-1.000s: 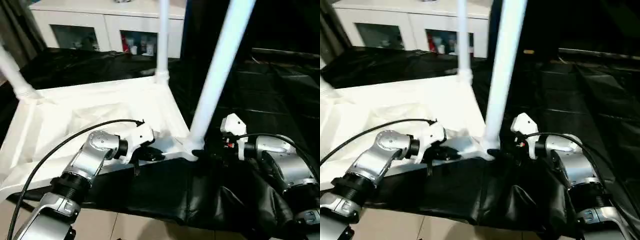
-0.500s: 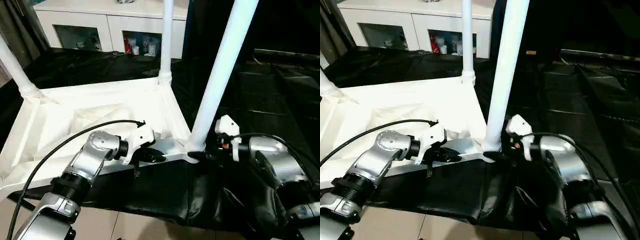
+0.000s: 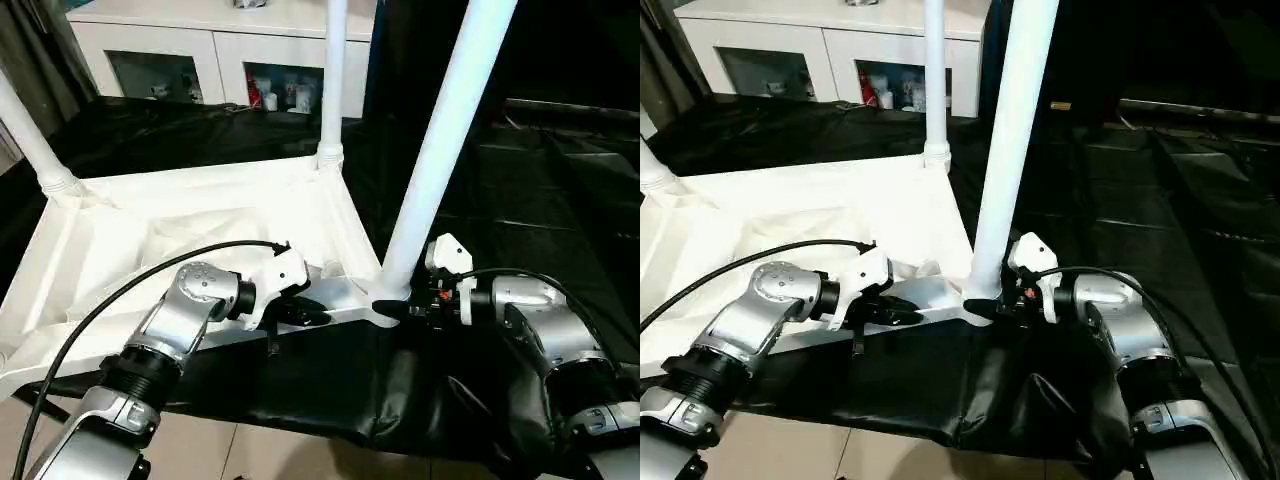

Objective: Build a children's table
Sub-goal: Rotate leg to tighten

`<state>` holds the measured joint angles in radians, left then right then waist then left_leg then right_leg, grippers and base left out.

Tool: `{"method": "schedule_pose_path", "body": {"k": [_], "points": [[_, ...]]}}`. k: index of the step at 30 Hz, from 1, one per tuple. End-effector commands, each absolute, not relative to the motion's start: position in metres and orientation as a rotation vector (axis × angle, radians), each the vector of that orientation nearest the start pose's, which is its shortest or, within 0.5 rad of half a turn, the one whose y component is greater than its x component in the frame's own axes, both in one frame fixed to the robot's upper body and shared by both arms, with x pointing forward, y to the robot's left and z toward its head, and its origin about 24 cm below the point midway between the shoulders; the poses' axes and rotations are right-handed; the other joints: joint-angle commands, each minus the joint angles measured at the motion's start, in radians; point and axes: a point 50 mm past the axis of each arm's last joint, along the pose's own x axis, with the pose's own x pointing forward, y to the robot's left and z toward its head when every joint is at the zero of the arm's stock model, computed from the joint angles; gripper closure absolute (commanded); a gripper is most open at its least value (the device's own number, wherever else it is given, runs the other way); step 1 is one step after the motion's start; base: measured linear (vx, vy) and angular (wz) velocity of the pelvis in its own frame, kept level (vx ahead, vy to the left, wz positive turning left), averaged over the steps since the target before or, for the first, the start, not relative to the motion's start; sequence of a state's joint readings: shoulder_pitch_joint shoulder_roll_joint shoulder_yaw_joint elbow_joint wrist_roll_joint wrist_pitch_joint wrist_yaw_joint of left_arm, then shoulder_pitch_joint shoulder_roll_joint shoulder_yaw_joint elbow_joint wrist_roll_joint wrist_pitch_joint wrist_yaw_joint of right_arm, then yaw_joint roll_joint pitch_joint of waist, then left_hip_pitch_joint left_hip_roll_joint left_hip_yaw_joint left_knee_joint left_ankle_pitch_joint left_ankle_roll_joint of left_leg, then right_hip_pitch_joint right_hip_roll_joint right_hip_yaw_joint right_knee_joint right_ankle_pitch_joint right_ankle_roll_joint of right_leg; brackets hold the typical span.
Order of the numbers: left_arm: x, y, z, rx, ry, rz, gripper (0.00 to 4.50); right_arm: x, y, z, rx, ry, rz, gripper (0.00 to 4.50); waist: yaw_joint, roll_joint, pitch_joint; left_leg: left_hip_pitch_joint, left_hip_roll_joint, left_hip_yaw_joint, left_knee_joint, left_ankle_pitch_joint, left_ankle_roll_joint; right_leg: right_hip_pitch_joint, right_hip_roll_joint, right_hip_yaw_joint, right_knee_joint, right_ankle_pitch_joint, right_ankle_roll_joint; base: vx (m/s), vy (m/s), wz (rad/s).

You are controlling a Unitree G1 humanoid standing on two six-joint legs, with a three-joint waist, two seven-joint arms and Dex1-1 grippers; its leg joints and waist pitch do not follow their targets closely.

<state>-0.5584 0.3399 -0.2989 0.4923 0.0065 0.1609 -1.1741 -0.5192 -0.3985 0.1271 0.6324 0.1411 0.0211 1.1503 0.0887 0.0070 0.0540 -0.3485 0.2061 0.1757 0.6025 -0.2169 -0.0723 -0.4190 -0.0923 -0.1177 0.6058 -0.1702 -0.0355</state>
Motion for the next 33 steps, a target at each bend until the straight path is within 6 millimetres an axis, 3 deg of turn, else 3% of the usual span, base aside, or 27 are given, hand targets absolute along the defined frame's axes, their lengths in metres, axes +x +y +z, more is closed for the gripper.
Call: {"method": "schedule_pose_path", "body": {"k": [1,6,7,8,10,11,12,15,16,19,21,23,24,27,28,33], "points": [[0.319,0.108,0.059,0.340,0.360,-1.272,4.50,0.321,-0.170,0.046,-0.147,0.336,1.046,1.73,-0.003,-0.003,-0.073,-0.006,0.025,-0.002,-0.062,-0.064,0.081,0.075,-0.055,0.058,-0.059,-0.137,-0.234,0.000,0.000,0.00],[0.337,0.096,0.056,0.324,0.368,-1.072,4.50,0.329,-0.161,0.024,-0.105,0.397,0.772,1.74,-0.009,-0.007,-0.071,-0.004,0.014,-0.001,-0.064,-0.104,0.038,0.075,-0.056,0.058,-0.079,-0.275,-0.169,0.000,0.000,0.00],[0.341,0.090,0.056,0.316,0.369,-1.030,4.50,0.330,-0.156,0.019,-0.096,0.405,0.703,1.74,-0.010,-0.001,-0.070,-0.002,0.015,-0.001,-0.065,-0.104,0.036,0.070,-0.058,0.058,-0.079,-0.282,-0.168,0.000,0.000,0.00],[0.344,0.084,0.055,0.302,0.375,-0.992,4.50,0.333,-0.152,0.015,-0.092,0.413,0.617,1.74,-0.011,-0.005,-0.067,-0.001,0.013,-0.002,-0.067,-0.117,0.030,0.071,-0.055,0.055,-0.085,-0.314,-0.156,0.000,0.000,0.00],[0.349,0.066,0.056,0.298,0.373,-0.905,4.50,0.339,-0.140,0.006,-0.079,0.427,0.422,1.74,-0.014,-0.001,-0.066,0.003,0.011,-0.002,-0.068,-0.143,0.016,0.068,-0.055,0.052,-0.092,-0.378,-0.137,0.000,0.000,0.00],[0.349,0.066,0.056,0.298,0.373,-0.905,4.50,0.339,-0.139,0.006,-0.077,0.427,0.419,1.74,-0.017,0.002,-0.066,0.006,0.010,-0.003,-0.069,-0.156,0.007,0.066,-0.055,0.050,-0.098,-0.405,-0.126,0.000,0.000,0.00],[0.350,0.060,0.056,0.306,0.368,-0.893,4.50,0.340,-0.134,0.004,-0.052,0.432,0.378,1.74,-0.018,-0.002,-0.065,0.006,0.010,-0.004,-0.070,-0.161,0.005,0.066,-0.055,0.051,-0.100,-0.410,-0.121,0.000,0.000,0.00],[0.350,0.046,0.055,0.329,0.350,-0.888,4.50,0.342,-0.117,0.002,0.018,0.434,0.304,1.74,-0.025,-0.001,-0.061,0.010,0.007,-0.003,-0.073,-0.206,0.026,0.063,-0.055,0.047,-0.109,-0.453,-0.108,0.000,0.000,0.00],[0.349,0.046,0.055,0.335,0.348,-0.890,4.50,0.342,-0.114,0.002,0.029,0.427,0.299,1.74,-0.026,-0.005,-0.063,0.011,0.006,-0.005,-0.073,-0.211,0.027,0.065,-0.056,0.044,-0.113,-0.473,-0.096,0.000,0.000,0.00],[0.349,0.049,0.053,0.342,0.352,-0.895,4.50,0.344,-0.106,0.006,0.076,0.389,0.313,1.74,-0.025,-0.001,-0.067,0.008,0.012,-0.007,-0.077,-0.188,0.037,0.068,-0.059,0.046,-0.108,-0.424,-0.103,0.000,0.000,0.00],[0.349,0.051,0.053,0.341,0.353,-0.895,4.50,0.345,-0.103,0.009,0.091,0.375,0.325,1.18,-0.027,-0.001,-0.067,0.004,0.014,-0.008,-0.079,-0.178,0.041,0.071,-0.058,0.047,-0.103,-0.383,-0.118,0.000,0.000,0.00],[0.349,0.055,0.053,0.333,0.352,-0.915,4.50,0.349,-0.102,0.017,0.093,0.342,0.353,0.98,-0.026,0.001,-0.066,0.006,0.015,-0.007,-0.079,-0.190,0.046,0.069,-0.060,0.049,-0.101,-0.374,-0.134,0.000,0.000,0.00],[0.349,0.057,0.053,0.331,0.354,-0.919,4.50,0.350,-0.103,0.019,0.094,0.332,0.363,0.87,-0.031,0.000,-0.067,0.000,0.013,-0.008,-0.080,-0.191,0.046,0.075,-0.059,0.047,-0.100,-0.371,-0.134,0.000,0.000,0.00],[0.348,0.061,0.053,0.333,0.351,-0.942,4.50,0.355,-0.107,0.029,0.071,0.281,0.395,0.61,-0.033,0.000,-0.068,0.000,0.013,-0.007,-0.078,-0.175,0.051,0.075,-0.060,0.049,-0.098,-0.358,-0.142,0.000,0.000,0.00],[0.348,0.064,0.054,0.337,0.348,-0.950,4.50,0.356,-0.109,0.032,0.066,0.267,0.415,0.61,-0.033,0.004,-0.068,0.001,0.013,-0.008,-0.078,-0.172,0.053,0.075,-0.061,0.049,-0.098,-0.353,-0.146,0.000,0.000,0.00],[0.346,0.080,0.054,0.363,0.349,-1.037,4.50,0.350,-0.127,0.045,-0.031,0.221,0.606,0.61,-0.027,0.002,-0.073,-0.005,0.014,-0.005,-0.073,-0.119,0.087,0.082,-0.058,0.052,-0.086,-0.245,-0.175,0.000,0.000,0.00]]}}
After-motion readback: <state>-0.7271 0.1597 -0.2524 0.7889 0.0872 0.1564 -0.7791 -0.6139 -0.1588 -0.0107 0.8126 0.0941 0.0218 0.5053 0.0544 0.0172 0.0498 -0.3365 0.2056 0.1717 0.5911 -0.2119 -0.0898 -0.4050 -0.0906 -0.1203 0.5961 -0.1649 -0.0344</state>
